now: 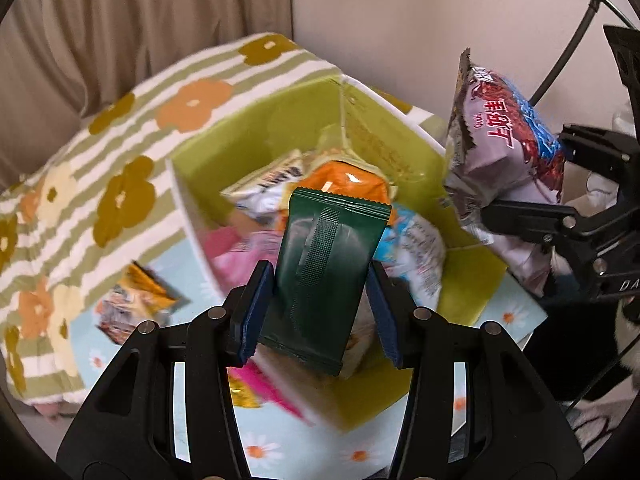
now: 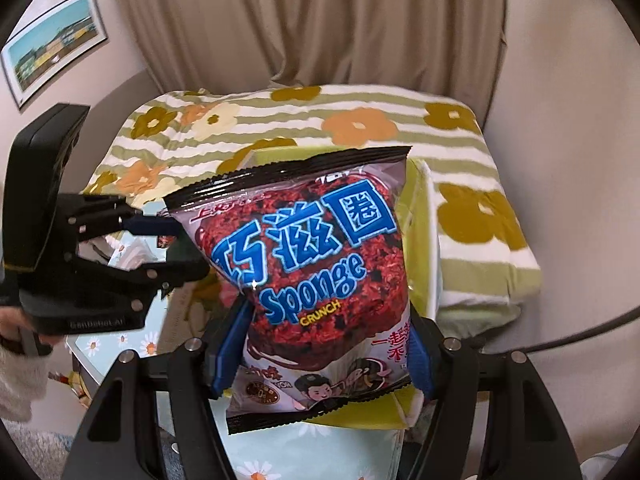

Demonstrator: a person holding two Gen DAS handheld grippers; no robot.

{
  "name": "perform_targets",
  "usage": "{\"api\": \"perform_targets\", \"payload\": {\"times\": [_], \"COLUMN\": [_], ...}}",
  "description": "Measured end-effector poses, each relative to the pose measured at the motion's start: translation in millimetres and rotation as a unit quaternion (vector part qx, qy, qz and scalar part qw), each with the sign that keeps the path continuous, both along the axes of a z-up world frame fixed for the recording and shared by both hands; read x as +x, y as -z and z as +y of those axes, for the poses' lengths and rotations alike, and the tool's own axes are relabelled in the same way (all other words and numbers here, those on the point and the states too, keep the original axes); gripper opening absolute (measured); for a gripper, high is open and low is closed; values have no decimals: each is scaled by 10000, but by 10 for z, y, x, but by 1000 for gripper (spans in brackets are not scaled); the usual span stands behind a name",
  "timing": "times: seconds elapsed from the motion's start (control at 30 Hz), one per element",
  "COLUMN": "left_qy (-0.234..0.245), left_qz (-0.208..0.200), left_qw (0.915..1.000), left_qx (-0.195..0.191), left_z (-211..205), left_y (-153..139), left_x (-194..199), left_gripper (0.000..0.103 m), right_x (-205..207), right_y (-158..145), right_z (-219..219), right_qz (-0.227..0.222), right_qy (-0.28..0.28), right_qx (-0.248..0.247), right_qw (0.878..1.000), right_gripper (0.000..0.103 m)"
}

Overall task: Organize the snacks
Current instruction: 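Carry both snacks over the yellow box and open both tools to release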

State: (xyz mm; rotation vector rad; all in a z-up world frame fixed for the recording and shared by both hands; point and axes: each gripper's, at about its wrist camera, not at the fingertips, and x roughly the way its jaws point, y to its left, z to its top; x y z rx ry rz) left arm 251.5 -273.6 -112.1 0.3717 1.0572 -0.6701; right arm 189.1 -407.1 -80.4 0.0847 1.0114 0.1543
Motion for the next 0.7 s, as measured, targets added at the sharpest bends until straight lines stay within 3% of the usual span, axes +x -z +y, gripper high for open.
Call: {"api": "perform_targets", "payload": {"times": [0.17, 0.2, 0.23, 0.27, 0.3, 0.4, 0.7], "left_qy": [-89, -106, -183, -269, -399, -587, -1216], "left_qz": [121, 169, 280, 364, 410, 427, 28], "left_qw": [9999, 9998, 9994, 9990, 9983, 9971, 9926], "left_qx": [28, -46, -73, -56, -79, -233, 7], "left_z": [-153, -152, -150, -139, -116, 13, 397], "left_y": [167, 177, 212, 245, 277, 266, 123], "left_x": [-47, -50, -32, -6, 10, -18, -207], "left_gripper": [45, 52, 62, 91, 103, 103, 103], "right_x": [-18, -24, -34, -28, -10, -26, 92], "right_y": [92, 100, 102, 108, 112, 117, 246], "right_z": [-164, -184, -193, -201, -214, -231, -156], "right_qz": [71, 67, 70, 80, 84, 75, 230], "right_qy": [222, 250, 275, 291, 304, 335, 351], "right_qx": [198, 231, 271, 286, 303, 297, 252], "right_qw": [9995, 9994, 9992, 9991, 9990, 9990, 9988], "right_gripper": [64, 64, 64, 64, 64, 64, 66]}}
